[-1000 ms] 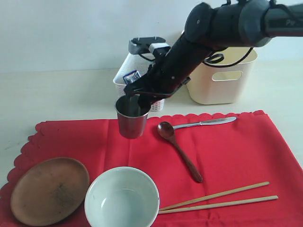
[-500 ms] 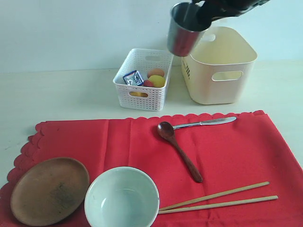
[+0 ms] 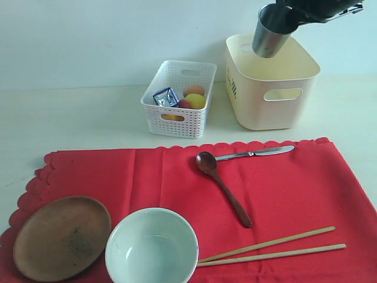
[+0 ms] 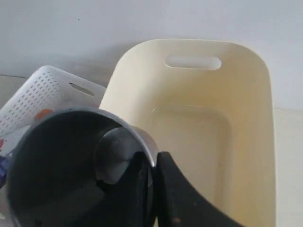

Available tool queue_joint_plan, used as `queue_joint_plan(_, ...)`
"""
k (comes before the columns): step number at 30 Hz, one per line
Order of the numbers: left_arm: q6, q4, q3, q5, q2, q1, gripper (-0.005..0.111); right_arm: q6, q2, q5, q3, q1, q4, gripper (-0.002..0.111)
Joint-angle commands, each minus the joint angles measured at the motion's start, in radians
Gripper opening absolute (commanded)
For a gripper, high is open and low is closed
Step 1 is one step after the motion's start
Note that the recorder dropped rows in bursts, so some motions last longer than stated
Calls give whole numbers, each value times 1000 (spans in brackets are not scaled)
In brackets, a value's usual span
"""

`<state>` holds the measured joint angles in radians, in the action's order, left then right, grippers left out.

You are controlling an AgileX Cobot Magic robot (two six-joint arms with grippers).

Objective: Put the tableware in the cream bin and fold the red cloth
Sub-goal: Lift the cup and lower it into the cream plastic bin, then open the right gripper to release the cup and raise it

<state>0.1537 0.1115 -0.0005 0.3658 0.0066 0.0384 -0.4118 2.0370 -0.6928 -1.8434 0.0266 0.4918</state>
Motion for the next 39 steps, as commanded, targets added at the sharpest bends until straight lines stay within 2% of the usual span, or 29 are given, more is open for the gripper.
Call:
queue_joint_plan(1, 4, 1, 0, -10, -7, -4, 0, -8, 98, 7, -104, -6, -7, 0)
queue_joint_plan(9, 4, 1, 0, -10, -7, -4, 0, -5, 240, -22, -235, -6, -61, 0)
queue_joint_plan(26, 2, 1, 0, -10, -7, -4, 0, -11, 346, -42, -249, -4, -127, 1)
queue_joint_plan(28, 2, 1, 0, -10, -7, -4, 0, -11, 350, -49, -249, -4, -127, 4)
queue_joint_plan(37, 2, 1, 0, -10, -7, -4, 0, -5, 350, -77, -249, -4, -128, 36)
queue_joint_plan(39, 2, 1, 0, -10, -7, -4, 0, -4, 344, -90, -249, -4, -128, 40)
